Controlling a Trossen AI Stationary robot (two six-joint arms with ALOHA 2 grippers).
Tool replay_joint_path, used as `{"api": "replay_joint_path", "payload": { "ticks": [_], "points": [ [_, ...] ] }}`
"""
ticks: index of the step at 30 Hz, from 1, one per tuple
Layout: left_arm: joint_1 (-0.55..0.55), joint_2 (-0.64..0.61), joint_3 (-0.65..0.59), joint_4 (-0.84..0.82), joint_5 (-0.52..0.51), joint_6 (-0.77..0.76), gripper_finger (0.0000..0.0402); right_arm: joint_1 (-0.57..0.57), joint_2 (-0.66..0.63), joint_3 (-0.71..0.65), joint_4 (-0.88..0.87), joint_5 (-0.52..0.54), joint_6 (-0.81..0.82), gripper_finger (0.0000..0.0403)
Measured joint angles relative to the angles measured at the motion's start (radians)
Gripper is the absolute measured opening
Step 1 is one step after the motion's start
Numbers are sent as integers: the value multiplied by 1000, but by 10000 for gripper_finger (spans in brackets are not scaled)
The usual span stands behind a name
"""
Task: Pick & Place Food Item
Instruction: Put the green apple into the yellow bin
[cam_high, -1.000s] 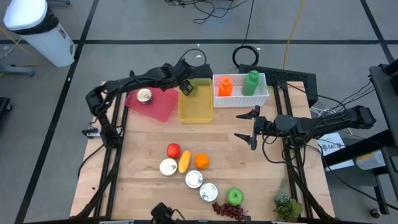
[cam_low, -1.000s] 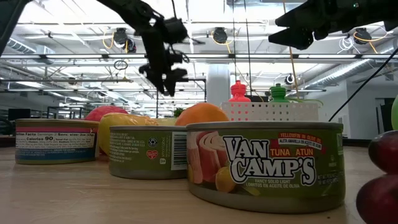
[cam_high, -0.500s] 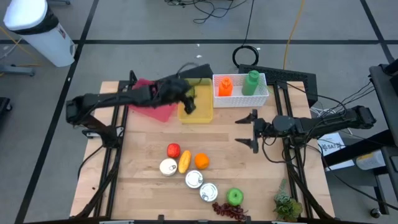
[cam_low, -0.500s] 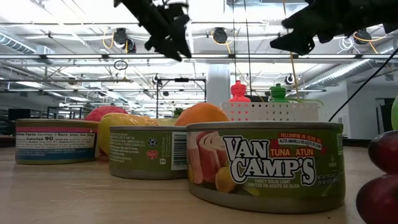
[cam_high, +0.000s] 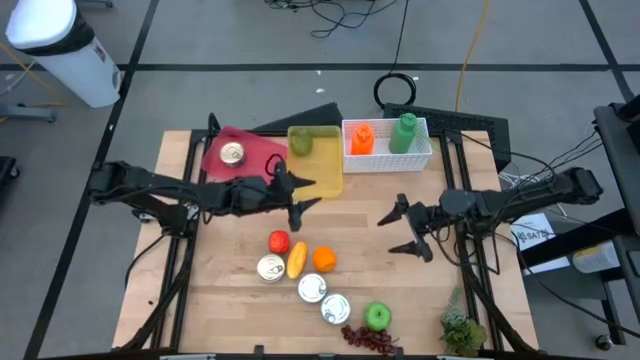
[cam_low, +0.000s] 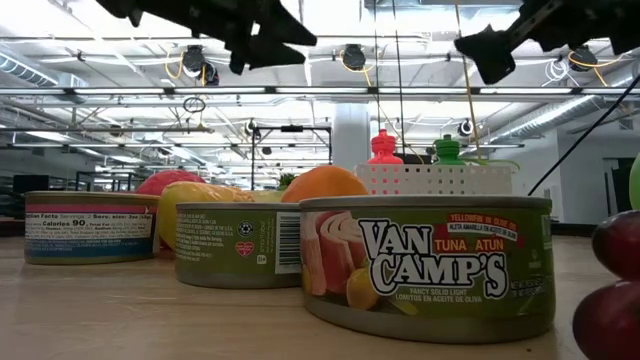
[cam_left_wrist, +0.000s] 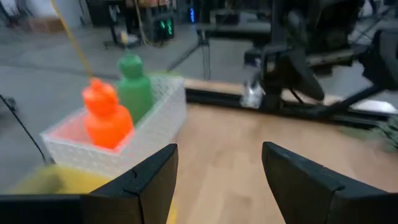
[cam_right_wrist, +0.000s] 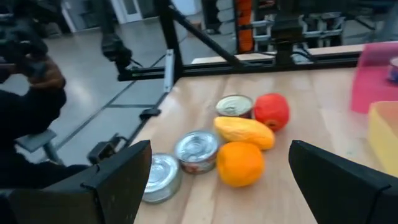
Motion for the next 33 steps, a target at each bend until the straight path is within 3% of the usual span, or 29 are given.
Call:
{"api": "replay_joint_path", "payload": {
  "ticks": [4, 8, 11, 14, 17, 21, 27, 29, 33],
  "points": [
    [-46, 1, -4, -22, 15, -41, 244, 51, 19, -24, 50, -45, 81, 357],
    [-92, 0, -3, -41, 59, -58, 244, 92, 61, -100, 222, -136, 84, 357],
    [-130, 0, -3, -40, 53, -77, 244, 124, 92, -138, 348, -153, 100, 357],
    [-163, 0, -3, -39, 39, -102, 244, 177, 122, -142, 365, -144, 131, 357],
    [-195, 0, -3, -36, 1, -142, 244, 283, 153, -133, 338, -34, 126, 357],
    [-223, 6, -3, -36, -55, -206, 244, 478, 206, -107, 253, 198, 93, 357],
    [-227, 8, -3, -34, -56, -271, 244, 711, 323, -43, 157, 531, 158, 357],
    [-227, 22, -3, -4, -57, -302, 244, 742, 382, -25, 202, 582, 161, 357],
    [-227, 56, -2, 54, -65, -329, 244, 750, 525, 12, 322, 583, 160, 357]
  ]
}}
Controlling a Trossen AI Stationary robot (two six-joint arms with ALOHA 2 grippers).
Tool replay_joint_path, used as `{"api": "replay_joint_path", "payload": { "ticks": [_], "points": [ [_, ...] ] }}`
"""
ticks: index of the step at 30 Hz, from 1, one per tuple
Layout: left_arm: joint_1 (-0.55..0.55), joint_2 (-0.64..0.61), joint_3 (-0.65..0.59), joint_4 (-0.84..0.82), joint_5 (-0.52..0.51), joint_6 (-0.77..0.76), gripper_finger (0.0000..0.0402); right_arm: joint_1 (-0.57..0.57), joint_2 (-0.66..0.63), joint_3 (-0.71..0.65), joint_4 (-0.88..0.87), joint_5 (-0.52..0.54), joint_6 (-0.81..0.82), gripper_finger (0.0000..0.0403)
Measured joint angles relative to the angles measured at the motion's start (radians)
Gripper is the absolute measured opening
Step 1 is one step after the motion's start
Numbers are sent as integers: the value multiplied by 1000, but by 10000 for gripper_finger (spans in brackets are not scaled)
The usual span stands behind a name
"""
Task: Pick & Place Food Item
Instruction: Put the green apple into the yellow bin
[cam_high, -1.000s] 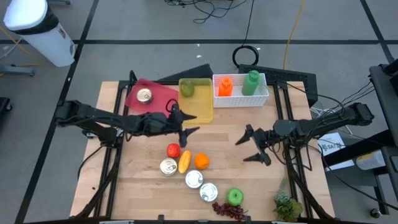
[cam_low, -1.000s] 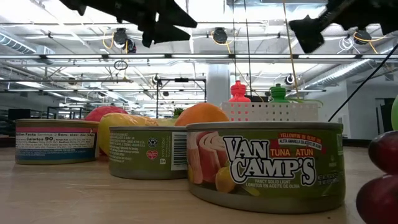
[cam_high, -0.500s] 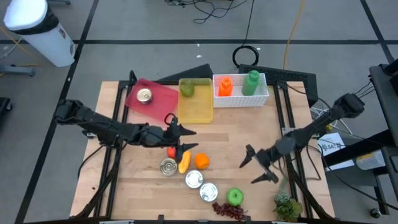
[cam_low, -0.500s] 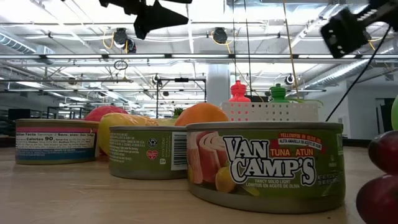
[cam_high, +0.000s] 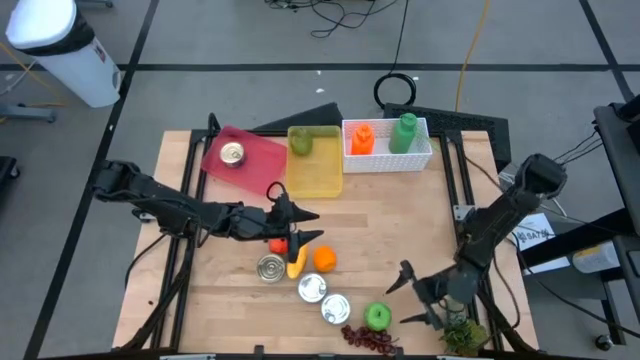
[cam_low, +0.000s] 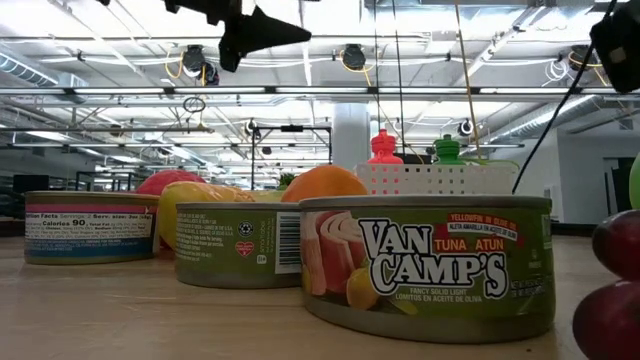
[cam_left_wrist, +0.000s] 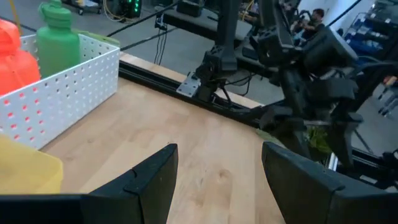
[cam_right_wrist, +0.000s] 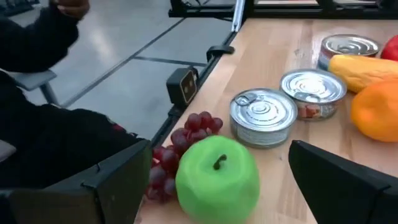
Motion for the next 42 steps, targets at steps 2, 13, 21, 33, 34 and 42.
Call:
{"api": "replay_joint_path", "payload": {
  "ticks": [2, 13, 21, 33, 34, 42],
  "points": [
    [0, 18, 0, 12, 0, -8, 244, -11, 60, 22, 17, -7, -3, 357],
    [4, 72, 0, 44, -3, -39, 244, -81, 244, 112, 4, -193, 28, 319],
    [8, 72, 0, 45, -2, -35, 244, -100, 273, 137, 5, -214, 23, 261],
    [8, 72, 0, 49, -2, -35, 244, -104, 273, 137, 35, -157, 12, 215],
    [8, 72, 0, 49, -2, -35, 244, -106, 273, 137, 35, -158, 12, 213],
    [8, 72, 0, 48, -15, -34, 244, -107, 273, 137, 11, -161, 16, 195]
  ]
}}
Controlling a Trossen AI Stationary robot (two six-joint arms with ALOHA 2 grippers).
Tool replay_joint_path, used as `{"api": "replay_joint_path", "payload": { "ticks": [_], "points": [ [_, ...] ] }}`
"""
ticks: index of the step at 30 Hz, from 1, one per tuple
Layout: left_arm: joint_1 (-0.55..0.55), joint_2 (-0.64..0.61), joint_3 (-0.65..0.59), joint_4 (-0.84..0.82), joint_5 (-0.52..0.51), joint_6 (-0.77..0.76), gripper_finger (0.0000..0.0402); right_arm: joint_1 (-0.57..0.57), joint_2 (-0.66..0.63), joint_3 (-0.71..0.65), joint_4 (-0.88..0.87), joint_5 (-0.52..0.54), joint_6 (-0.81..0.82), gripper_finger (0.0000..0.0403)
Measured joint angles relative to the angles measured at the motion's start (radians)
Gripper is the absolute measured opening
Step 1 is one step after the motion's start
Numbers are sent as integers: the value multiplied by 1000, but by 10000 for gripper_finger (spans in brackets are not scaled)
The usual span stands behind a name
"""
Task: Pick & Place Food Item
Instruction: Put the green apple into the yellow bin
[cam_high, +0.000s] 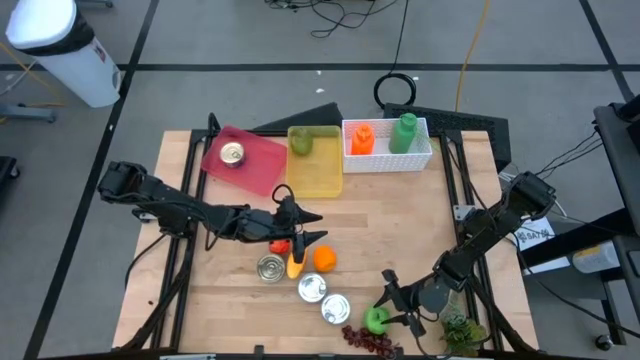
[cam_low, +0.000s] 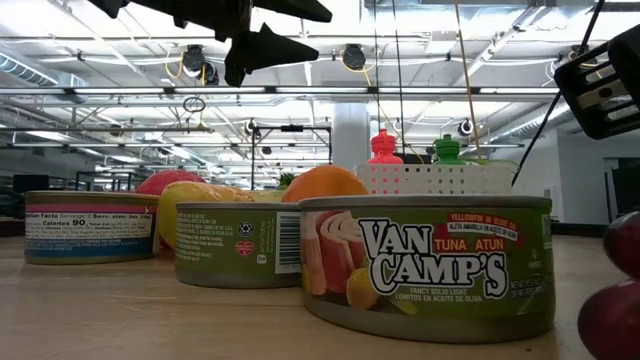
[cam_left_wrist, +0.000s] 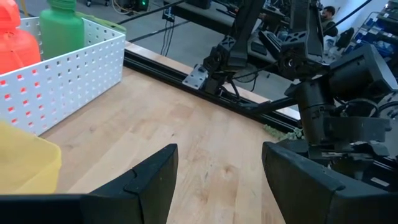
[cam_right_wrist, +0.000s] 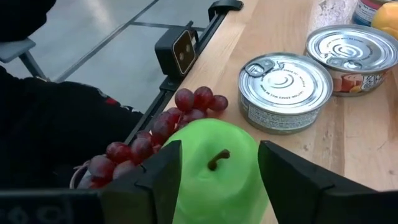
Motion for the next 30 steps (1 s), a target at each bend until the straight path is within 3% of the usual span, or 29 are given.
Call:
{"api": "replay_joint_path", "payload": {
  "ticks": [15, 30],
  "points": [
    [0, 0, 0, 0, -3, 0, 244, 0, 0, 0, -2, 0, 0, 152],
    [0, 0, 0, 0, -3, 0, 244, -1, 5, 0, 22, 4, 0, 148]
  ]
}}
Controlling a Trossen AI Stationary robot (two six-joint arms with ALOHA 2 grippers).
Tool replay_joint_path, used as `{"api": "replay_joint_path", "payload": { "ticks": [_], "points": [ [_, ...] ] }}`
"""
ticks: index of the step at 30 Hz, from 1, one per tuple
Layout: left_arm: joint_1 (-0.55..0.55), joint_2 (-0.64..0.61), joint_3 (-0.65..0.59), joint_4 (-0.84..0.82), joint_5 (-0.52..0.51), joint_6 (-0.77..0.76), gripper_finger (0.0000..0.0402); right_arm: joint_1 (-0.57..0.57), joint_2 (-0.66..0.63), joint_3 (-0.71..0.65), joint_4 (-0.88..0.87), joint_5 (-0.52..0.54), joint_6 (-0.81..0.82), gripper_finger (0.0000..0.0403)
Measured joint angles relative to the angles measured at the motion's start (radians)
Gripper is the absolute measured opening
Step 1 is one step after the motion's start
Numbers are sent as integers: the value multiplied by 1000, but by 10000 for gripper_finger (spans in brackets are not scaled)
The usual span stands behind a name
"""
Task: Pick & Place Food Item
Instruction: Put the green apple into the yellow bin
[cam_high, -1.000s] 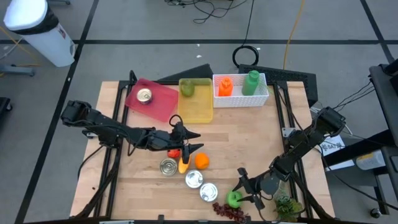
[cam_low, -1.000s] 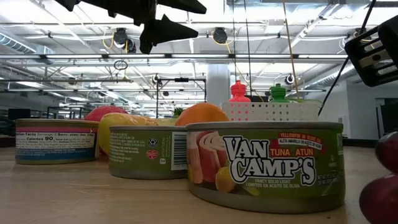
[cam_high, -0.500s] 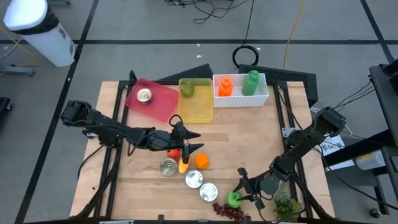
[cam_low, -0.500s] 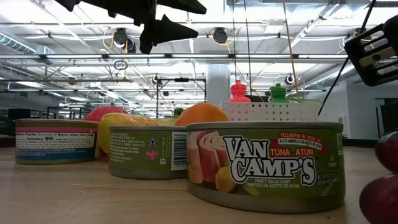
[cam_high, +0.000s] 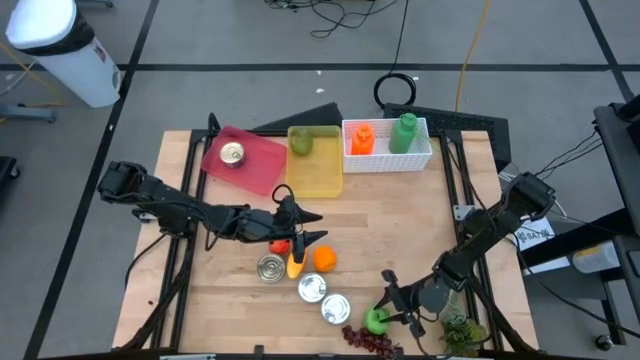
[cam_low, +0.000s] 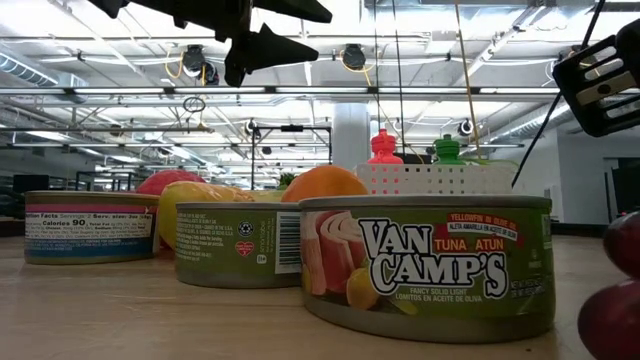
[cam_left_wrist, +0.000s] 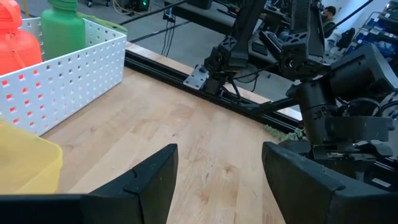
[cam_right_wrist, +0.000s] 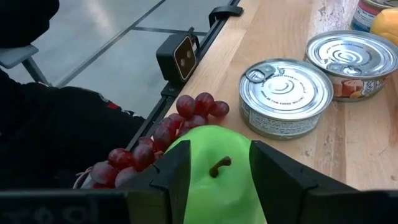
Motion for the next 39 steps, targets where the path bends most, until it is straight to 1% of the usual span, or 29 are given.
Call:
{"api": "replay_joint_path", "payload": {
  "ticks": [6, 11, 14, 18, 21, 24, 26, 31, 34, 39],
  "points": [
    [0, 0, 0, -1, 0, 0, 244, -18, 46, 0, 33, -2, 0, 148],
    [0, 0, 0, -2, 0, 2, 244, -32, 52, 0, 29, -5, 0, 147],
    [0, 0, 0, -1, 0, 2, 244, -32, 52, 0, 28, -5, -24, 137],
    [0, 0, 0, -1, 0, 3, 244, -32, 52, 0, 28, -5, -53, 102],
    [0, 0, 0, -1, 0, 3, 244, -32, 52, 0, 27, -8, -72, 63],
    [0, 0, 0, -1, 0, 3, 244, -43, 51, 1, 27, -65, -98, 21],
    [0, 0, 0, -1, 0, 3, 244, -56, 46, 1, 25, -110, -107, 7],
    [0, 0, 0, -1, 0, 3, 244, -75, 19, -1, 8, -111, -124, 4],
    [0, 0, 0, 1, 0, 8, 244, -87, -19, -2, -4, -84, -139, 4],
    [0, 0, 0, 57, 0, 86, 244, -155, -115, -2, -54, -55, -205, 2]
  ]
}}
